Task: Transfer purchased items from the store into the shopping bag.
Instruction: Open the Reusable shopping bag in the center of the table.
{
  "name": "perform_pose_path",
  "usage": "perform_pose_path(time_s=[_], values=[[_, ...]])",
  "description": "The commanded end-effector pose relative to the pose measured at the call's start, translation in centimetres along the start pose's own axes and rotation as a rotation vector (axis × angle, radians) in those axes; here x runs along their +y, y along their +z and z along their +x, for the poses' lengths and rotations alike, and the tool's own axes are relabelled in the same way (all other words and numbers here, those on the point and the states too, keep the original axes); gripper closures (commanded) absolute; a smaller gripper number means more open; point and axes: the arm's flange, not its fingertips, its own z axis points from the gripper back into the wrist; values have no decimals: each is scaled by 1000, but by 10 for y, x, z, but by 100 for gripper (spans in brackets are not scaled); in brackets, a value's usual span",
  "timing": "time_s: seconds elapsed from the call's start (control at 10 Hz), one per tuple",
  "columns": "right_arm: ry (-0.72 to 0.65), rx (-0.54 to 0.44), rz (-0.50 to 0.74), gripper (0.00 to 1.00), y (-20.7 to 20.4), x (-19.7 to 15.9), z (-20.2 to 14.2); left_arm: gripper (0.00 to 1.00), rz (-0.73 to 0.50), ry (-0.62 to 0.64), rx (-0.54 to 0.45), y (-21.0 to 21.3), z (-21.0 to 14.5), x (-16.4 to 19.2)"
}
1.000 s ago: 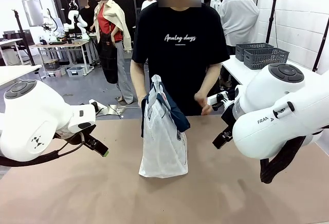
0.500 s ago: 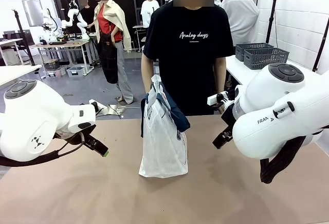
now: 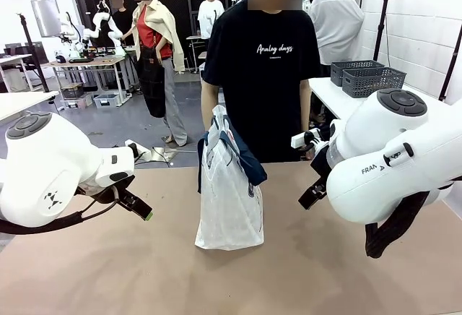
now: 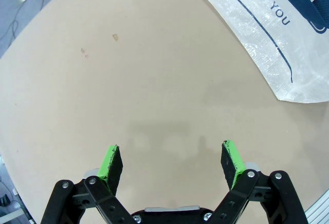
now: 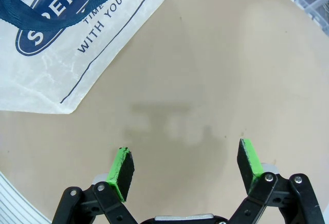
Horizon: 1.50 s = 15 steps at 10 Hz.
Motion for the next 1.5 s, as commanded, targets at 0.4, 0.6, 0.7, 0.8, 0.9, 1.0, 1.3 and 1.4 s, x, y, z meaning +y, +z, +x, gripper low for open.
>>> perform_pose_path(time_s=[0.4,0.6,0.7,0.8,0.9,1.0,1.3,1.4], values=[[42,-67,-16,0,32,-1,-19,0,-85,26,109,25,28,1],[64,-94,-7,0,57,3,-40,0,-115,43,94,44,44,11],[70,-86,4,0,74,2,-52,0,-97,35,48,56,54,15],[54,-35,-3,0,90,0,-65,0,-76,-4,-44,66,64,17],[34,-11,-9,0,104,-4,-79,0,-45,-9,-79,70,75,21],[55,-20,-24,0,120,-7,-90,0,-15,-24,-83,74,86,22],[28,-27,-13,0,112,-35,6,0,-27,-9,-87,86,90,20],[28,-27,-13,0,112,-35,6,0,-27,-9,-87,86,90,20]])
